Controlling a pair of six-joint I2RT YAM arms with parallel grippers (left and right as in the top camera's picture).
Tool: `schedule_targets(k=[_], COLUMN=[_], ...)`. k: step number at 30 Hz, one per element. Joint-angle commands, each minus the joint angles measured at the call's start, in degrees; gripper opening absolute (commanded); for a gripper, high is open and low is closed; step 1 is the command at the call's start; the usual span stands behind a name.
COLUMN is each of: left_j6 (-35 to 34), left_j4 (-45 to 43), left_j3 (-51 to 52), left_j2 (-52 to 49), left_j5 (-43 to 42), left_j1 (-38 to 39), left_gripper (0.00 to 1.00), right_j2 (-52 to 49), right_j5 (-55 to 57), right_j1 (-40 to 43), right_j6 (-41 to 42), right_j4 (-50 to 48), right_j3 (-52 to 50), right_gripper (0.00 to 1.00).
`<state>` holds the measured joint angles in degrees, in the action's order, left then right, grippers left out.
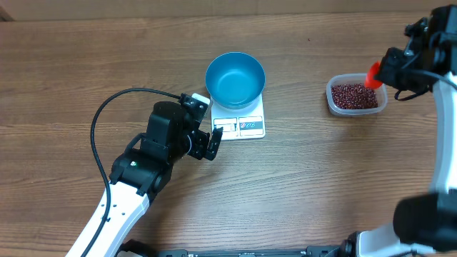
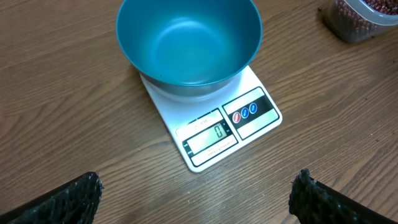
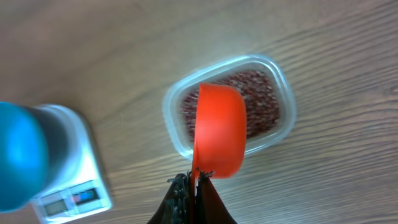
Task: Scoop item into bowl and weigh 150g on scale
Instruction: 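Dip the red scoop into the bean tub with the right gripper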
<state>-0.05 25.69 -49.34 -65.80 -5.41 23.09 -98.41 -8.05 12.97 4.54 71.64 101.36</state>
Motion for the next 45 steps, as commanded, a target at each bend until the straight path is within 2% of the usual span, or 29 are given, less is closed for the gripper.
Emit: schedule_targets(k=[1,4,14,24,35,45], left_j6=[-0.59,-0.59,-0.59,-0.59,-0.59,-0.59], left_j4=[-0.02,-0.02,-0.02,-0.02,0.00,0.00], left_j3=[0.37,0.37,0.37,0.37,0.37,0.37], left_j2=[-0.22,-0.22,-0.22,-0.22,-0.22,-0.22], left_j5=[-0.39,-0.39,-0.39,-0.39,-0.39,-0.39], left_j1=[-0.20,-0.20,-0.20,-0.20,-0.20,-0.20], left_gripper=[1.00,1.00,1.00,1.00,1.00,0.99], right_j2=[-5.25,-8.26,-13.16,-17.86,-19.91,-20.98], right_j5=[3.15,3.78,3.30,2.69,-11.85,-19.47], right_j1=[1.25,1.84,2.86,2.86,2.86,4.17], right_j6=[-7.28,-12.00,-19.93,-20.02,-20.02,-19.34], right_j4=[0.44,0.02,-2.78,-2.75,0.13,0.94], right_j3=[1.31,1.31,0.94,-0.15,-0.15,-0.17], right_gripper=[0.04,0.04,0.04,0.04,0.04,0.04])
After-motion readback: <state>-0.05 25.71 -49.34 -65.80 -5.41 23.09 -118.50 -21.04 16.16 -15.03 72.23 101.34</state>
